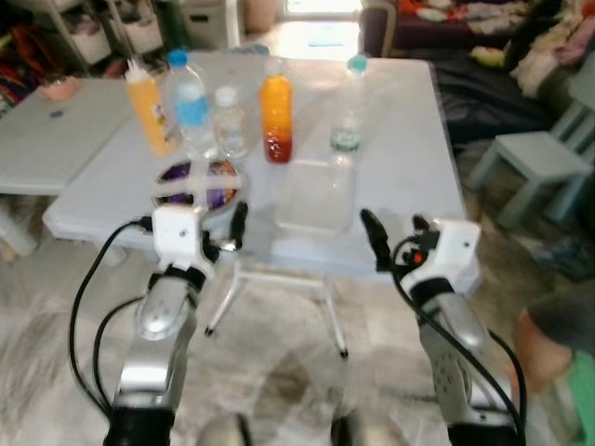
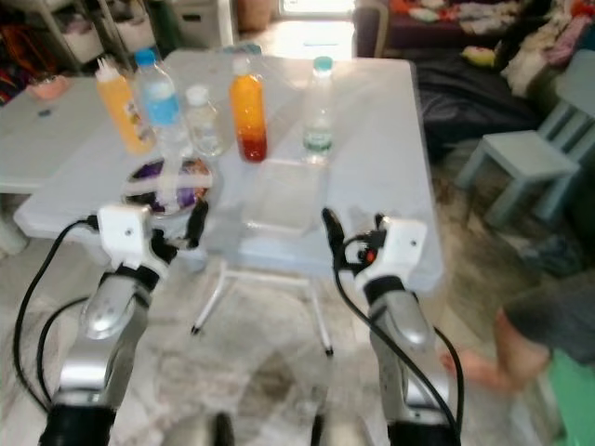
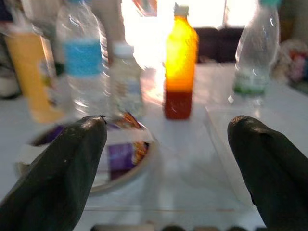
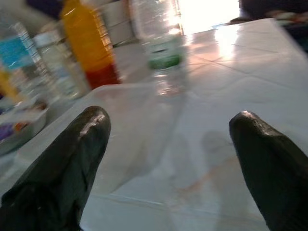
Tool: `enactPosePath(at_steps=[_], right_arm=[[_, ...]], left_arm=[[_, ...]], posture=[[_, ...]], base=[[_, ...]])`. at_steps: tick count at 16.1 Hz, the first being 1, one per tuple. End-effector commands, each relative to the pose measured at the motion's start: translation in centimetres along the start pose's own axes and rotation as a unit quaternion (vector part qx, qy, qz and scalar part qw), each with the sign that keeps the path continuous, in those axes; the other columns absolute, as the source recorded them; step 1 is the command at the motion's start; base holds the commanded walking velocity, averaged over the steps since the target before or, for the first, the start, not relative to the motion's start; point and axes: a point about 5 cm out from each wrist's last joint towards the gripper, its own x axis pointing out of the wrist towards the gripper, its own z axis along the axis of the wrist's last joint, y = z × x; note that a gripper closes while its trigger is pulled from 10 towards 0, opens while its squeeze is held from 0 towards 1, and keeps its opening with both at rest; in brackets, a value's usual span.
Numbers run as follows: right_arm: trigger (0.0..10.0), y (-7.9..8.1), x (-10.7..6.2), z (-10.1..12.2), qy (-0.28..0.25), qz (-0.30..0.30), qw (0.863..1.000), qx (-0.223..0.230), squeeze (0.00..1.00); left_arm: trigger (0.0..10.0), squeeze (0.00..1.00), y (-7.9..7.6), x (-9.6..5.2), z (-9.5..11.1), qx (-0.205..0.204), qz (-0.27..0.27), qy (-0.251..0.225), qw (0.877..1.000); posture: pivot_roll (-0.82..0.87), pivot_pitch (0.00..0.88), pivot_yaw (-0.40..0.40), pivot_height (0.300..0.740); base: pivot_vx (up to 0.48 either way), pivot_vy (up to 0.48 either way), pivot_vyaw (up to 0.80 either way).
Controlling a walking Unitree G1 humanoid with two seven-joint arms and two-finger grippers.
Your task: Restocking fridge
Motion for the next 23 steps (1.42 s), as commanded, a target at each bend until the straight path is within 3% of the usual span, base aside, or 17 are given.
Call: enactPosePath(at_steps=[1, 9, 12, 16, 20, 22, 23], right_arm=[[10.0, 0.4, 0.5, 0.4, -0.009, 0.015, 1.0, -0.002, 0.0], [10.0, -0.3, 1.7, 0.8, -0.02, 0.001, 1.0, -0.002, 0.0], [10.0, -0.3, 2.9, 0.2, -0.003, 0.011, 1.0, -0.006, 0.0], [10.0, 0.2, 4.1, -0.1, 0.005, 0.016, 1.0, 0.008, 0.0], [10.0, 1.5, 4.7, -1.5, 0.036, 0.015, 0.997, 0.065, 0.0], [10.0, 1.7, 4.7, -1.6, 0.038, 0.022, 0.997, 0.069, 0.0], [8.8, 1.8, 4.8, -1.5, 0.037, 0.025, 0.997, 0.069, 0.0]], left_arm=[[10.0, 0.0, 0.5, -0.6, -0.6, 0.004, 0.009, 0.015, 1.0], [10.0, 0.0, 0.4, -0.9, -0.7, 0.009, 0.003, 0.021, 1.0], [10.0, 0.0, 0.4, -1.2, -0.6, 0.013, 0.002, 0.024, 1.0], [10.0, 0.0, 0.5, -1.5, -0.5, 0.017, 0.008, 0.026, 0.999], [10.0, 0.0, 0.2, -1.4, -0.2, 0.016, 0.001, 0.026, 1.0], [10.0, 0.0, 0.2, -1.3, -0.2, 0.016, 0.0, 0.027, 1.0], [10.0, 0.0, 0.2, -1.3, -0.2, 0.015, 0.0, 0.027, 1.0]], posture=[[-0.01, 0.057, 0.041, 0.74], [0.0, 0.083, 0.053, 0.74], [0.01, 0.102, 0.056, 0.74], [0.03, 0.117, 0.056, 0.74], [0.03, 0.127, 0.061, 0.74], [0.03, 0.129, 0.061, 0.74], [0.03, 0.128, 0.059, 0.74]], base=[[0.0, 0.0, 0.0], [0.0, 0.0, 0.0], [0.0, 0.0, 0.0], [0.0, 0.0, 0.0], [0.0, 0.0, 0.0], [0.0, 0.0, 0.0], [0.0, 0.0, 0.0]])
